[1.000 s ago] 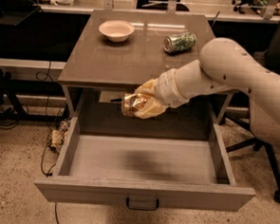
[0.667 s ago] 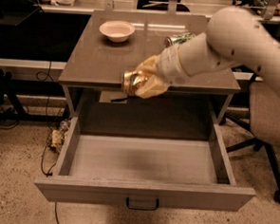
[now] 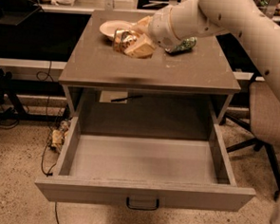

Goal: Pick orange can from top drawer and place on counter

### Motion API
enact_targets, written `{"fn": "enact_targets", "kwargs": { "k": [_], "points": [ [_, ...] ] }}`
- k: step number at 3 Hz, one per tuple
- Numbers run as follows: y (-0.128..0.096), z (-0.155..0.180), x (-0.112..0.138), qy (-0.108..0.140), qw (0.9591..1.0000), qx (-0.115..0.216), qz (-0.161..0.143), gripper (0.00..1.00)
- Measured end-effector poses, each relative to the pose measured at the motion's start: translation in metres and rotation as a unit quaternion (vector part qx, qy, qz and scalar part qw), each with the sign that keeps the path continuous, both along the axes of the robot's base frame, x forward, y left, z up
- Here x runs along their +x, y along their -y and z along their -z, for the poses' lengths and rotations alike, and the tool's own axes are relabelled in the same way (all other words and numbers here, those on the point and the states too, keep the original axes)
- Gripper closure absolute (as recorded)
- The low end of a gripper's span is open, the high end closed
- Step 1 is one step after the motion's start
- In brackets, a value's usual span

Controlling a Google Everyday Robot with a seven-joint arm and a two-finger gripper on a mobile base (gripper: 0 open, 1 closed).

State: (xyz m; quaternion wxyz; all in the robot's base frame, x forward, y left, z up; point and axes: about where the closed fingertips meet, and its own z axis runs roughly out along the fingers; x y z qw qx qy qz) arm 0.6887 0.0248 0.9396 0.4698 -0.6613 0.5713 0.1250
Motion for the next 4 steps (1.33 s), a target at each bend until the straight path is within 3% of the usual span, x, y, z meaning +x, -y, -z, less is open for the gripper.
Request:
{"fn": "enact_targets", "kwargs": {
  "k": [1,2,3,4],
  "points": [
    [-0.004,-0.002,0.043,-0.014,0.9987,0.030,0.039,1.00],
    [-0.002,0.016,0.076,-0.045,0.9957,0.042,0.069,1.00],
    [-0.001,0.043,0.093,-0.080,0.9916,0.049,0.090,0.81],
    [-0.004,0.063,0.099,-0.100,0.9888,0.055,0.097,0.58]
  ]
}}
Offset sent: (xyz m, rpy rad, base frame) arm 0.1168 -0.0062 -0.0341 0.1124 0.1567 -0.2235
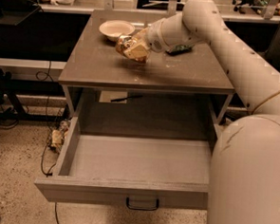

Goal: Pick orange can from top drawer and place on counter

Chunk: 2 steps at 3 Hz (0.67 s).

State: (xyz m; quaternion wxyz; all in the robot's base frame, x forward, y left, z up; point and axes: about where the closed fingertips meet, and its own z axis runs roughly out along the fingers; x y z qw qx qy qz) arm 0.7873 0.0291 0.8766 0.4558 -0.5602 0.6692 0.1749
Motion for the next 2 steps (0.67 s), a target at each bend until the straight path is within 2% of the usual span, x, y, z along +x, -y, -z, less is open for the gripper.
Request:
{"fn": "enact_targets", "kwargs": {
  "k": [2],
  "points": [
    [0.0014,0.0182,0.0072,-0.031,0.9992,0.003,-0.024,0.11]
  ]
}}
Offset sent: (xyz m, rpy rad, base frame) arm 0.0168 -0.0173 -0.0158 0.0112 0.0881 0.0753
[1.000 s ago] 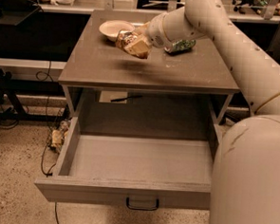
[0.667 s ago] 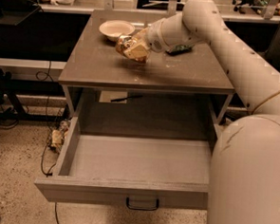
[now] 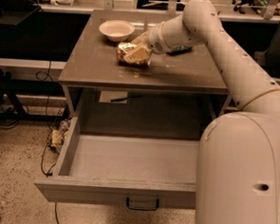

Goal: Pick orange can from top drawer and place on counter

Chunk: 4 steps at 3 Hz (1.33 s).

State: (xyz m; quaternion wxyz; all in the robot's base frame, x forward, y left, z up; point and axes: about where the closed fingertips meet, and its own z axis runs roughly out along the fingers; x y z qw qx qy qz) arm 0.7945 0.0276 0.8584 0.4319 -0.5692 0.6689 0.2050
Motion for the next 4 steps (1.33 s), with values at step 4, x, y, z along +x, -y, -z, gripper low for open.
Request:
{"fn": "enact_targets", "kwargs": {
  "k": [4],
  "points": [
    [0.125,-0.063,-0.044,0.071,0.9931,0.009,0.093,0.00]
  ]
}}
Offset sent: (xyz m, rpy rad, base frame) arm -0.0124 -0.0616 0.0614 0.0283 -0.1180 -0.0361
